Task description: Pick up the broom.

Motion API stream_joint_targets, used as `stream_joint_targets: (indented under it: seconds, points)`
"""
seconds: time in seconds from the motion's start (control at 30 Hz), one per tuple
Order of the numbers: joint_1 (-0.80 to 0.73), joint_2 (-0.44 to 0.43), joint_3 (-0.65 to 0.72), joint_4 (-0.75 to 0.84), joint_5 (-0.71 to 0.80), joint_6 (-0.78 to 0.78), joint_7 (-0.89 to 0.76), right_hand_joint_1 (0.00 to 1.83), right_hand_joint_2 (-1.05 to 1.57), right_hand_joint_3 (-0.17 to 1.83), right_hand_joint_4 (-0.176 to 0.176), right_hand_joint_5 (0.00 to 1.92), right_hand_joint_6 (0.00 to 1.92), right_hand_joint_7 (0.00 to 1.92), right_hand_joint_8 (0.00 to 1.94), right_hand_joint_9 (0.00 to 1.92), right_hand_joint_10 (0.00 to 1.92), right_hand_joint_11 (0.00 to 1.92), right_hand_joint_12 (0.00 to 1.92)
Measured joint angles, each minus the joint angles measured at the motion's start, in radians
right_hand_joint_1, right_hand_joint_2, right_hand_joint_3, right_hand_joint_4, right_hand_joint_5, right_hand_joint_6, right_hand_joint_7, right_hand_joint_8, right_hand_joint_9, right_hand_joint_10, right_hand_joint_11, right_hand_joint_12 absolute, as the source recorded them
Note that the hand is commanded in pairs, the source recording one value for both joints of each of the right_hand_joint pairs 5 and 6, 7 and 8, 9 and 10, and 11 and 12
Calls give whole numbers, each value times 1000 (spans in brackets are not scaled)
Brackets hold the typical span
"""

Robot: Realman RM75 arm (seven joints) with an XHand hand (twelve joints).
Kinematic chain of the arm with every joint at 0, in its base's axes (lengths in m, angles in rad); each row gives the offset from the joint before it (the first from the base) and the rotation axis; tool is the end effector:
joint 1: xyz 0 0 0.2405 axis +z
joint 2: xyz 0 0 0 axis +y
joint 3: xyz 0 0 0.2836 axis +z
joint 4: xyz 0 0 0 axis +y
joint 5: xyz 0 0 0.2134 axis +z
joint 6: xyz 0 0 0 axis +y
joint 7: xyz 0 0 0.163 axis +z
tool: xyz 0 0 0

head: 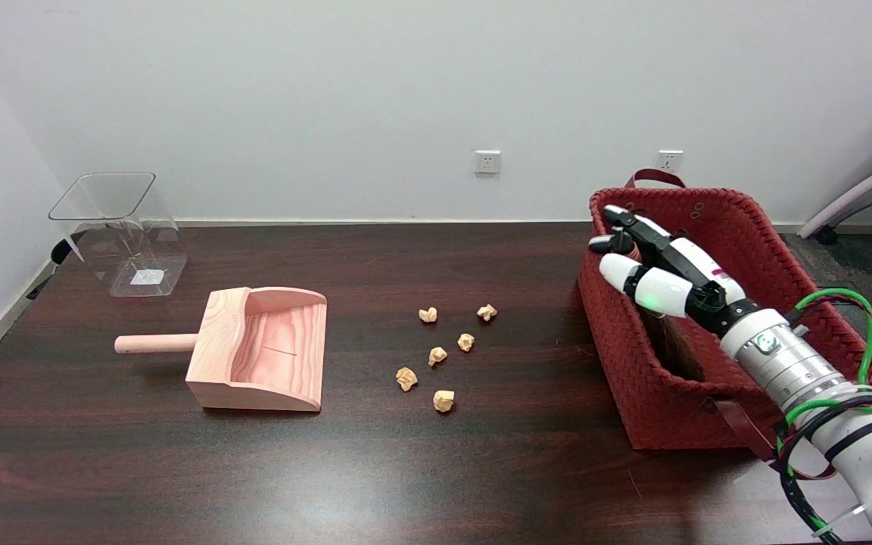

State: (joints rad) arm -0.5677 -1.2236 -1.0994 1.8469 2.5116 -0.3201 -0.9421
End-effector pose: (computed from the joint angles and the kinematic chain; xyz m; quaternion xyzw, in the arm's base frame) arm -0.2484 -0.2202 0.4104 0.6023 -0.3470 0.3664 0.6186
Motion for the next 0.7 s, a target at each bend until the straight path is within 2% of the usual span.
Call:
stream_joint_targets:
  seconds: [0.03,0.1,0.17,0.27,0.3,0.37,0.4,0.47,0.53,0.7]
  points:
    - [1,1,-2,0,0,3,-1,572,1093,542,0,358,358,879,879,358,358,358,358]
    - [3,2,-5,-1,-2,8,-2,568,1101,531,0,545,545,1250,1250,545,545,545,545]
    - [4,4,-9,-1,-3,13,-2,565,1107,501,0,642,642,1406,1406,642,642,642,642]
    - [6,5,-13,-2,-4,19,-3,589,1118,387,0,1123,1123,1640,1640,1123,1123,1123,1123]
    - [6,6,-13,-2,-4,20,-3,603,1117,289,0,1294,1294,1711,1711,1294,1294,1294,1294]
    - [8,7,-14,-2,-3,23,-5,649,1112,79,0,1498,1498,1835,1835,1498,1498,1498,1498]
    - [9,7,-14,-2,-3,23,-5,663,1117,77,0,1534,1534,1868,1868,1534,1534,1534,1534]
    - [9,8,-15,-2,-3,25,-9,696,1127,-73,0,1697,1697,1920,1920,1697,1697,1697,1697]
    - [8,8,-15,-2,-6,34,-16,696,1164,-62,0,1908,1908,1920,1920,1908,1908,1908,1908]
    - [12,9,-16,0,-6,52,-39,689,1197,-93,0,1920,1920,1920,1920,1920,1920,1920,1920]
